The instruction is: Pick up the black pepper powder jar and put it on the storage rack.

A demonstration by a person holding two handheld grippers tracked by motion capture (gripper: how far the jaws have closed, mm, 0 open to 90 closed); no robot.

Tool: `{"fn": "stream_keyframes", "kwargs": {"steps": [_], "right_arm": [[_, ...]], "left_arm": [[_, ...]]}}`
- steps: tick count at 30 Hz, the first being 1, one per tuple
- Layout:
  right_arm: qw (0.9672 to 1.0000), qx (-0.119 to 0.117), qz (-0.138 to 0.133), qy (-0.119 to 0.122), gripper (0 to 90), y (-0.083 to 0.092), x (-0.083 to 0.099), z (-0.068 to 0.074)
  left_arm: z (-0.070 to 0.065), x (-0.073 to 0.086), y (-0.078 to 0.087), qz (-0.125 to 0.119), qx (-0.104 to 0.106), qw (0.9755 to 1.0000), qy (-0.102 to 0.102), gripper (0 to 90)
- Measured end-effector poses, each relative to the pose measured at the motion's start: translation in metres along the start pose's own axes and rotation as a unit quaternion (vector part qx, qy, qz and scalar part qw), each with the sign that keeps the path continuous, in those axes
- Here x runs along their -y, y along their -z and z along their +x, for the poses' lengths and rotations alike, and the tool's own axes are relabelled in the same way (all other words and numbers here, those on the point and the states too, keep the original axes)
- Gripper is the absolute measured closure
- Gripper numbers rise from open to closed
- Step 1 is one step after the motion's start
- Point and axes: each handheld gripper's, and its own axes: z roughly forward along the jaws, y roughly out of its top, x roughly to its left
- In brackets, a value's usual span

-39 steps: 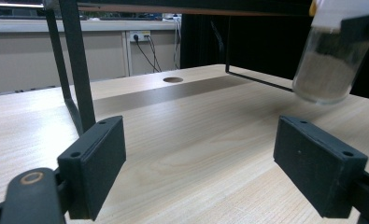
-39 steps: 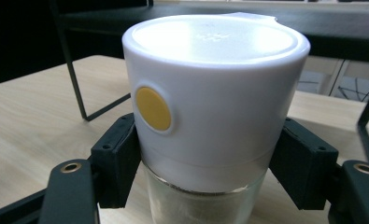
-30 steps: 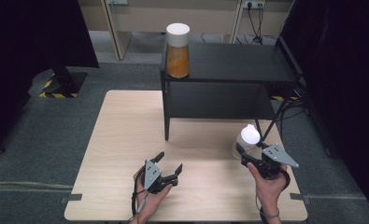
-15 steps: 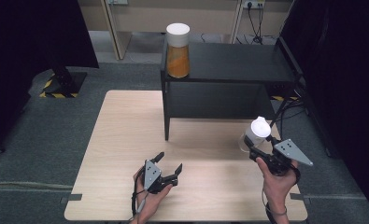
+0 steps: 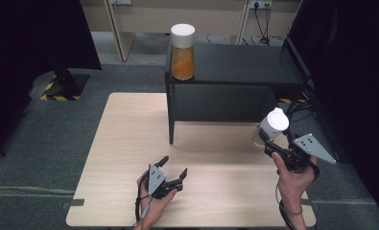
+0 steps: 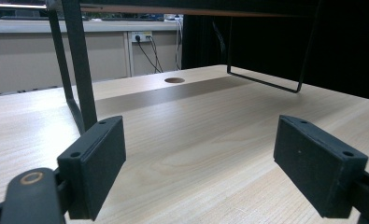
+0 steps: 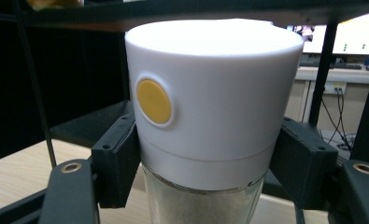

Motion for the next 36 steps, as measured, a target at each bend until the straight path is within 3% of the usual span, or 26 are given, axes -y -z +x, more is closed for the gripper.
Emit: {"fn": "stream_keyframes", "kwargs": {"steps": [36], "right_arm": [[0.9984, 0.001, -0.056, 0.000, 30.6, -0.008, -0.058, -0.005]], "left_arm": [[-0.001, 0.000, 0.000, -0.001, -0.002, 1.0000, -0.002, 16.1]]}}
